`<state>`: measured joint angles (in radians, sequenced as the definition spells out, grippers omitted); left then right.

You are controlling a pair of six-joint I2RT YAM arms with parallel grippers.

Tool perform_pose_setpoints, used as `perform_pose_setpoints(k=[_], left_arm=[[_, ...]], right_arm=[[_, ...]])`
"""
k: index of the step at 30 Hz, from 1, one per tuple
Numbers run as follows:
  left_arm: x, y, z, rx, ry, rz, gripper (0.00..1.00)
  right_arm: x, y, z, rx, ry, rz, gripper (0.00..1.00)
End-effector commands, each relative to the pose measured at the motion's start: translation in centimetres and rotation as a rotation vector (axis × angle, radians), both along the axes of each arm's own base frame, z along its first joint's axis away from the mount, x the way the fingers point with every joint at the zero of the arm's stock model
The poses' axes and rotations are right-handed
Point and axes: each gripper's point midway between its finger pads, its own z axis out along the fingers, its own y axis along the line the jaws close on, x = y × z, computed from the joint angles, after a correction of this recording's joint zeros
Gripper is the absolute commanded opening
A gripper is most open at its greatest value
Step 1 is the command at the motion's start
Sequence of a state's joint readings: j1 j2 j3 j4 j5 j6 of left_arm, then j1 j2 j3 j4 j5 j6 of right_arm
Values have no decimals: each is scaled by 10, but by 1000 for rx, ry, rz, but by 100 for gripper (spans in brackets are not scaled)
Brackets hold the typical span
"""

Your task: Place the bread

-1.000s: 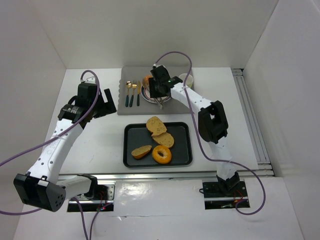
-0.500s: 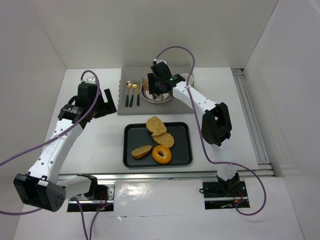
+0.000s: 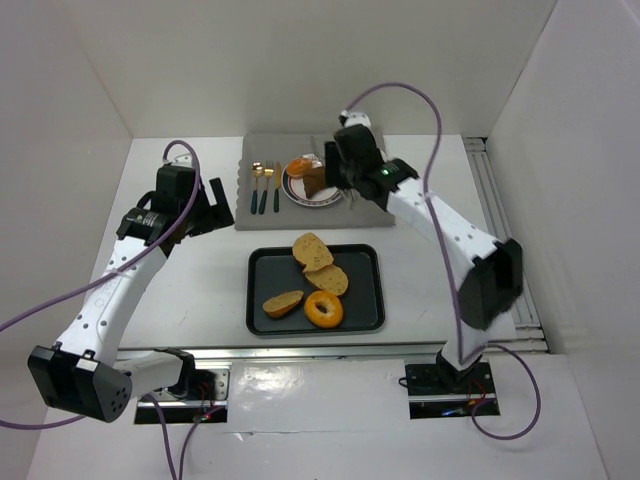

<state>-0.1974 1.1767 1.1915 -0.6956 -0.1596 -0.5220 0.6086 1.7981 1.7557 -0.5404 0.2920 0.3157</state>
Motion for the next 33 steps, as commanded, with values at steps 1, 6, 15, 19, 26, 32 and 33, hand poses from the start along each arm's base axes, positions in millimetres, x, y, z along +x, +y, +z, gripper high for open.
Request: perform_pose_setpoints(k=[1,6,15,19,26,32,33], left_arm=[[10,1,26,12,-76,-15,98],[12,-1,31,11,-79,-33,98],[11,-1,34,-5,-86,-40,99],[8,1,34,1,-88,-31,99],[6,0,33,-11,-87,-32,99],[5,-4,33,-25,-85,-49,99],[4,-4,36,-27,-94,-49,99]], right_arm=[[-38,-54,37,3,-98,-90,61],[-95,-140,-9,4,-53,-312,61],[-79,-229,-58,51,-54,-616,62],[-42,-249,-66,-13,-104,-689,62],[18,-279,-109,-37,-147,-716,62],[46,-291,-154,-65,-33,-689,86],[46,-294,-149,-78,-28,-702,95]])
